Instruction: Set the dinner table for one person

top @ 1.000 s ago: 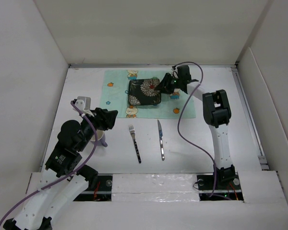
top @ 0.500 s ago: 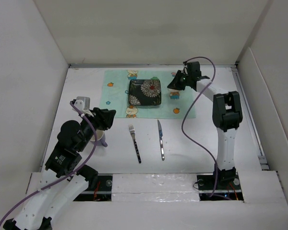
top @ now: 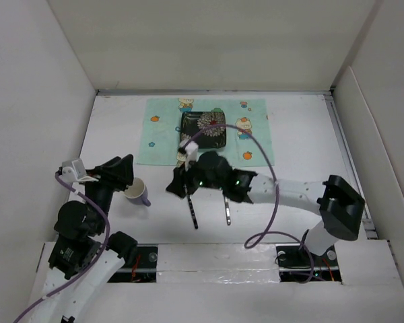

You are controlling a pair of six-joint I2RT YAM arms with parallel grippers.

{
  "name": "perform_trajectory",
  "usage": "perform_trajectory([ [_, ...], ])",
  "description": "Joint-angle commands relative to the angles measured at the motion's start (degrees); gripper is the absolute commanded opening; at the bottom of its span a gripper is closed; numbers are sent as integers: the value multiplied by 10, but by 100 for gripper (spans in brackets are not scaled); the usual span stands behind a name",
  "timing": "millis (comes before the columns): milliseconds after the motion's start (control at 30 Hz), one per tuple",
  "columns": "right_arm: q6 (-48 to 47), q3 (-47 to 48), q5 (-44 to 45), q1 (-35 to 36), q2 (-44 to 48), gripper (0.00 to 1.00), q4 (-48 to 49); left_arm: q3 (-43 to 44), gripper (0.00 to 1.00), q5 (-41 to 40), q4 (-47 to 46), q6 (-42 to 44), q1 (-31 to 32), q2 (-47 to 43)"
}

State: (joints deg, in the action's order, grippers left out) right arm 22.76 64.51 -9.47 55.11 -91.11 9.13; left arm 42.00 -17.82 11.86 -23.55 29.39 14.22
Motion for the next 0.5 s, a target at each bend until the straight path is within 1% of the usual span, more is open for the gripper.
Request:
perform_trajectory([
  [0,-47,-20,115,115,-9,54,69,-8,46,-54,-25,-18,-3,-29],
  [33,-49,-17,159,136,-21,61,71,-7,49,-67,-25,-19,-3,-31],
  [67,-51,-11,170,151,-52,62,72,-7,52,-69,-21,-22,-3,-34],
  [133,-49,32,175,176,-88,63,54,-8,53,-78,-19,-24,-3,-41],
  [167,-48,46,183,183,-120,63,42,-8,53,-79,-20,-24,-3,-44],
  [233,-55,80,201,198,-144,63,36,-10,53,-79,-18,-24,-3,-50],
  [467,-63,173,244,199,-243,63,3,-10,53,-65,-22,-20,-3,-52],
])
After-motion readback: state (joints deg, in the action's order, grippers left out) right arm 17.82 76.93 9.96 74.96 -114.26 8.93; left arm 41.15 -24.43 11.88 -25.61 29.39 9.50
